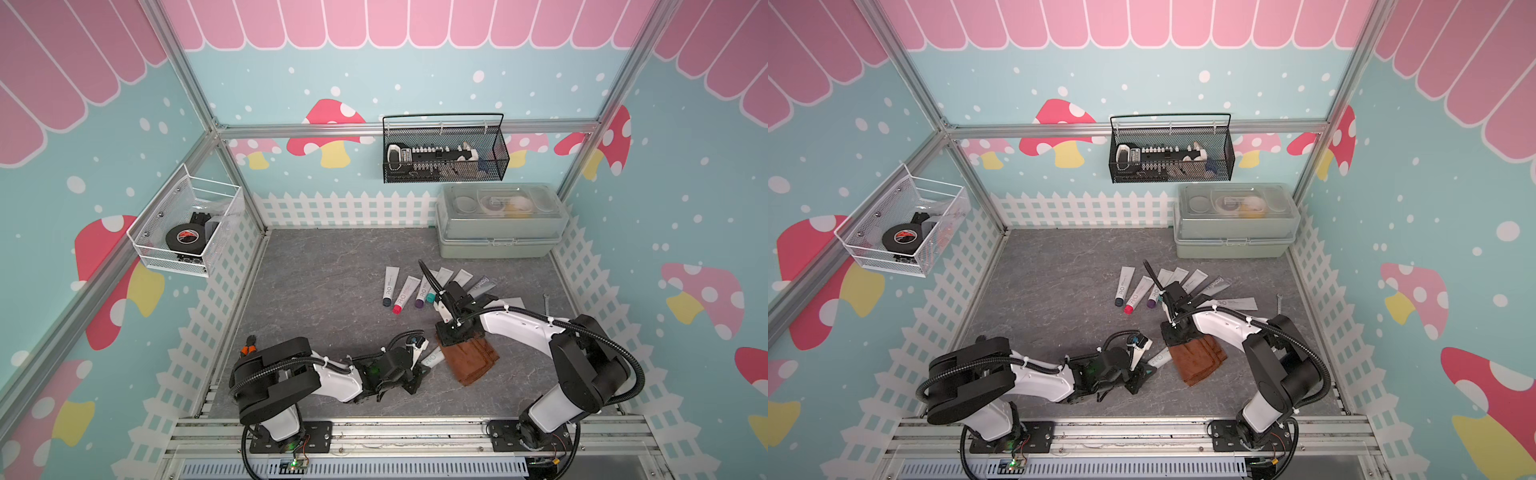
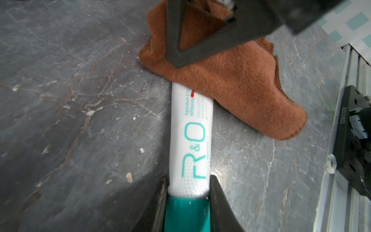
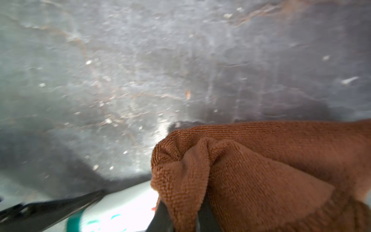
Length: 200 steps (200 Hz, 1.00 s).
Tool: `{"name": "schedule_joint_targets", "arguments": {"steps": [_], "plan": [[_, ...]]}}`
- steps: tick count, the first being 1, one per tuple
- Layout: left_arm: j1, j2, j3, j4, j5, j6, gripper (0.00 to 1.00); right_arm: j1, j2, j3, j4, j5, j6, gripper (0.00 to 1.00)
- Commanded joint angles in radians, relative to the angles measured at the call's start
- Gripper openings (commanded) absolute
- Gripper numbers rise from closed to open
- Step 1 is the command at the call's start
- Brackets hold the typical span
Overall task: Wipe the surface of the toothpaste tube
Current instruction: Wipe the dirt from the toothpaste tube.
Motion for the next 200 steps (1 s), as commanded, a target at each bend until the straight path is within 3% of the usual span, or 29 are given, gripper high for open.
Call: {"name": "schedule_joint_targets", "arguments": {"steps": [1, 31, 82, 106, 129, 176, 200], "plan": [[-0.003, -0.019, -0.061, -0.109, -0.036, -0.043, 0.24, -0.020, 0.074, -0.047, -0.104, 0.207, -0.002, 0.10], [-0.004, 0.000, -0.055, -0.101, -0.043, -0.038, 0.24, -0.020, 0.072, -0.060, -0.067, 0.135, -0.001, 0.10], [0.003, 0.097, 0.021, -0.101, -0.033, -0.028, 0.24, 0.046, -0.103, -0.088, -0.051, -0.104, 0.013, 0.10], [0.006, 0.100, 0.031, -0.106, -0.040, -0.024, 0.24, 0.083, -0.128, -0.106, -0.044, -0.143, 0.033, 0.11], [0.009, 0.087, 0.020, -0.117, -0.053, -0.027, 0.24, 0.084, -0.115, -0.135, -0.036, -0.108, 0.039, 0.11], [0.012, 0.005, -0.055, -0.127, -0.100, -0.062, 0.25, 0.064, -0.054, -0.103, -0.110, 0.148, 0.040, 0.10], [0.011, -0.031, -0.097, -0.127, -0.118, -0.082, 0.25, 0.046, -0.029, -0.084, -0.122, 0.200, 0.032, 0.10]]}}
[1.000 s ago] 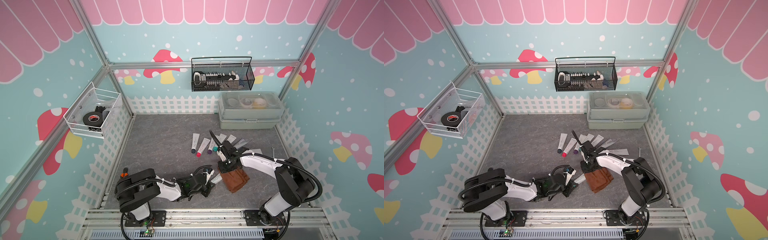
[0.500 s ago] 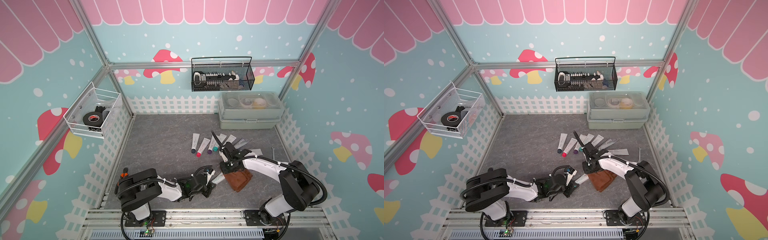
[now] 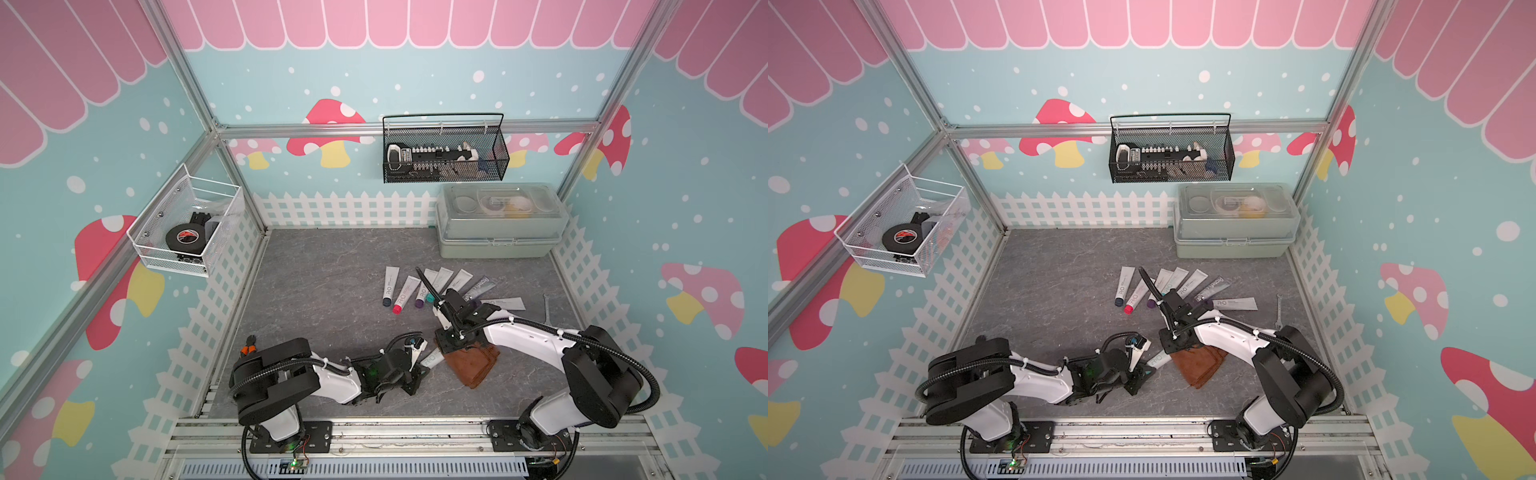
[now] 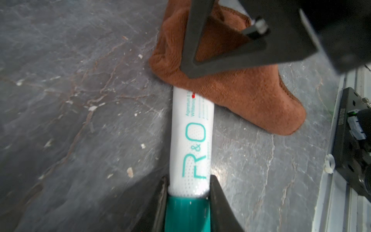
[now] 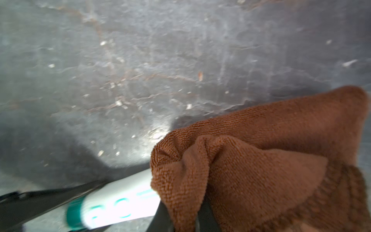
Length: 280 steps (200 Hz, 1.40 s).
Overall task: Wipe the surface of the toothpaste tube
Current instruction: Wipe the dirt from the toothpaste tube.
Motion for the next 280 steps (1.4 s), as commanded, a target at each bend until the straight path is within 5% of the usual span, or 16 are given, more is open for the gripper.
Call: {"name": "schedule_joint_targets", "arguments": {"steps": [1, 31, 121, 222, 253, 280], "plan": [[0.016, -0.019, -0.073, -0.147, -0.097, -0.067, 0.25, -0.024, 0.056, -0.015, -0.145, 0.151, -0.003, 0.10], [0.015, -0.026, -0.087, -0.137, -0.098, -0.070, 0.25, -0.033, 0.078, 0.000, -0.139, 0.148, -0.012, 0.10], [0.026, 0.072, 0.030, -0.166, -0.066, -0.017, 0.25, 0.051, -0.020, 0.003, -0.034, -0.283, 0.008, 0.11], [0.027, -0.011, -0.057, -0.155, -0.094, -0.054, 0.25, 0.019, 0.187, 0.100, -0.258, 0.283, -0.023, 0.10], [0.028, -0.010, -0.071, -0.137, -0.095, -0.057, 0.25, -0.006, 0.195, 0.101, -0.234, 0.255, -0.030, 0.10], [0.027, 0.015, -0.059, -0.128, -0.085, -0.051, 0.26, -0.009, 0.141, 0.077, -0.139, 0.022, -0.054, 0.10]]}}
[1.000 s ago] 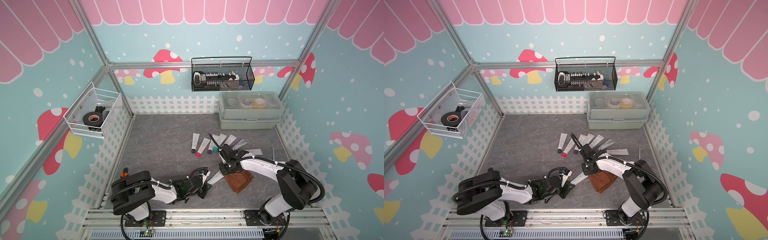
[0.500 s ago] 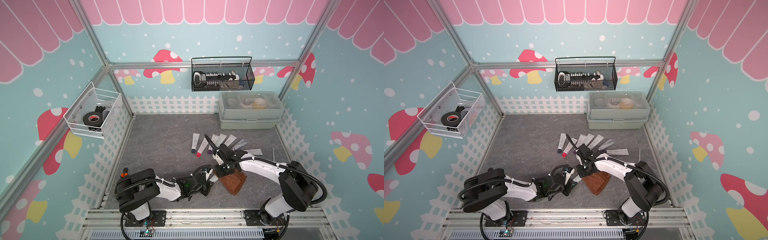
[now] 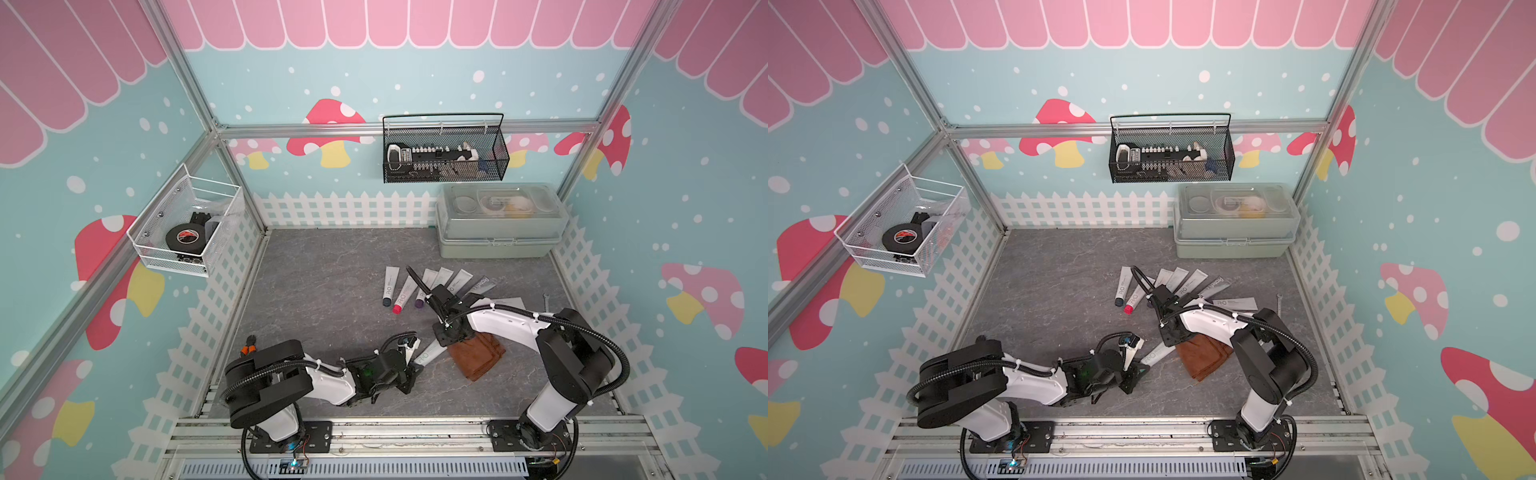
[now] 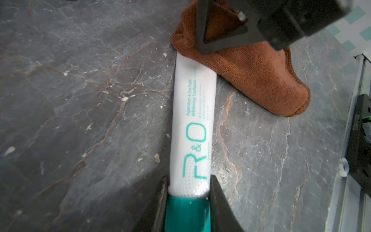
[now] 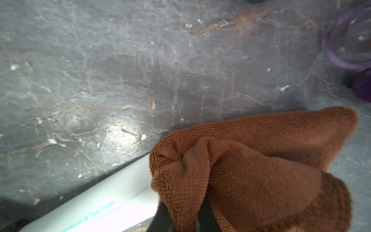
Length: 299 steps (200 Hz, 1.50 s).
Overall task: Wipe the surface of the toothpaste tube
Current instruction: Wipe the dirt from the toothpaste tube.
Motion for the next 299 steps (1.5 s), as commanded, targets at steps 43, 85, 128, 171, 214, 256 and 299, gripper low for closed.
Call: {"name": "schedule_joint_targets", "arguments": {"steps": [43, 85, 128, 171, 214, 256, 299], "plan": [[0.016, 0.064, 0.013, -0.147, -0.048, -0.011, 0.26, 0.033, -0.111, -0.096, 0.034, -0.435, -0.037, 0.11], [0.023, 0.072, 0.042, -0.166, -0.043, 0.005, 0.26, 0.062, -0.119, -0.120, 0.060, -0.487, -0.025, 0.12], [0.023, 0.036, 0.012, -0.167, -0.045, -0.010, 0.26, 0.011, -0.037, -0.075, -0.066, -0.129, -0.020, 0.11], [0.024, 0.004, -0.037, -0.138, -0.037, -0.035, 0.26, -0.076, 0.027, -0.057, -0.068, -0.032, -0.033, 0.11], [0.006, 0.018, -0.033, -0.147, -0.047, -0.028, 0.26, -0.090, 0.079, -0.023, -0.041, -0.081, -0.045, 0.11], [-0.011, 0.052, 0.006, -0.170, -0.056, -0.013, 0.26, -0.020, -0.027, -0.035, -0.037, -0.283, -0.057, 0.11], [-0.011, 0.061, 0.027, -0.186, -0.058, -0.002, 0.26, 0.037, -0.076, -0.039, -0.026, -0.434, -0.055, 0.12]]}}
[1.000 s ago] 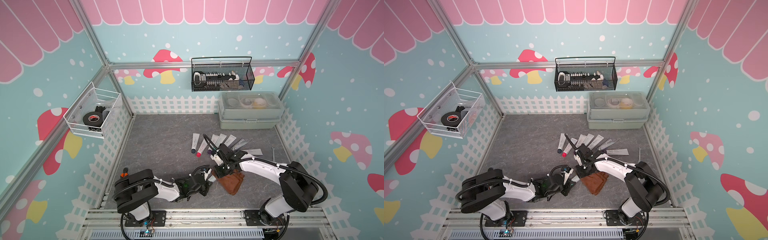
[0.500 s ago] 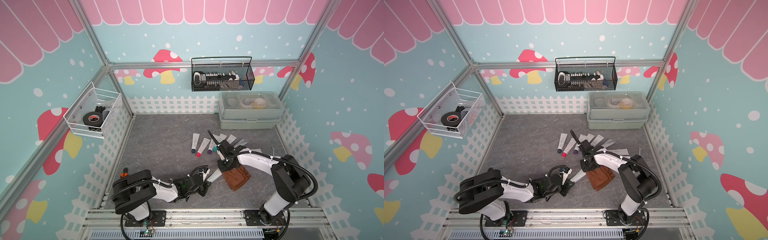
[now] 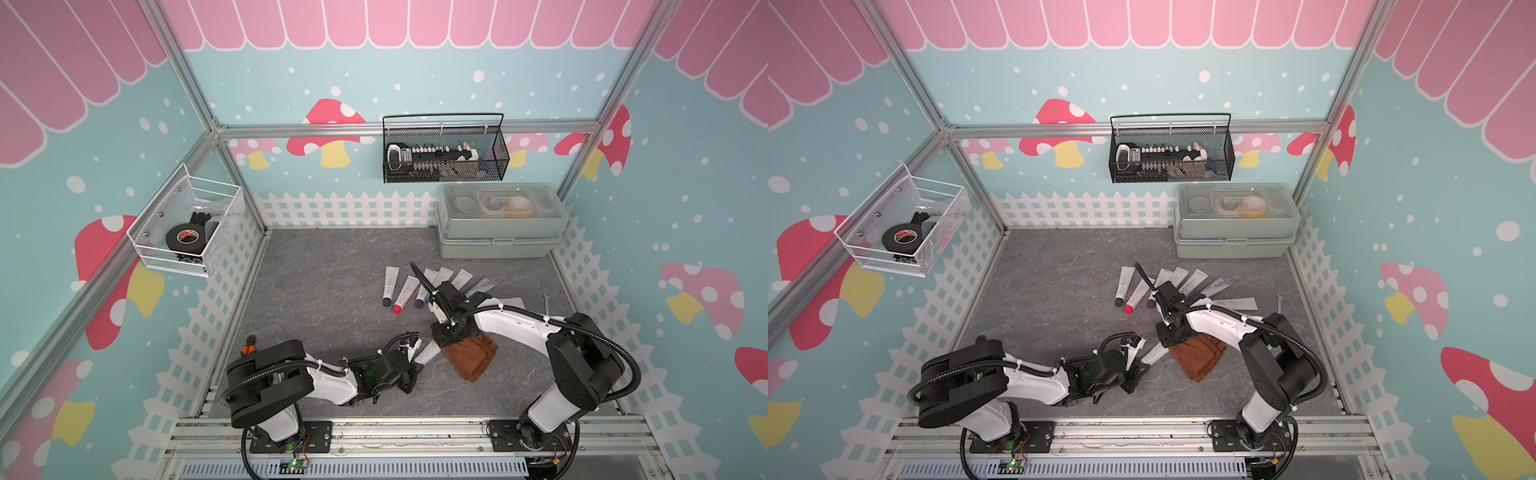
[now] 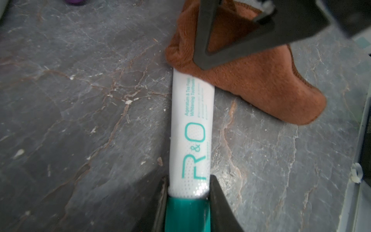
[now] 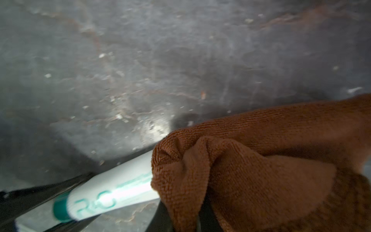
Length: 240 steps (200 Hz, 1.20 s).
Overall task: Wipe the surface of the toothpaste tube
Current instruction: Wipe the dirt from the toothpaste tube.
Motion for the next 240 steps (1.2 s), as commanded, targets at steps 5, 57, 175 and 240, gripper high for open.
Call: {"name": "schedule_joint_targets", "arguments": {"steps": [5, 57, 175, 240], "plan": [[0.002, 0.047, -0.005, -0.148, -0.015, -0.010, 0.26, 0.034, -0.005, -0.028, -0.046, -0.170, -0.022, 0.12], [-0.004, 0.032, -0.014, -0.154, -0.019, -0.020, 0.26, -0.019, 0.145, 0.034, -0.130, 0.150, -0.032, 0.11], [-0.023, 0.034, -0.041, -0.131, -0.045, -0.038, 0.26, -0.042, 0.114, 0.036, -0.118, 0.120, -0.027, 0.11], [-0.024, 0.050, 0.011, -0.167, -0.058, -0.014, 0.26, 0.066, 0.048, -0.006, -0.037, -0.159, -0.011, 0.11]]}}
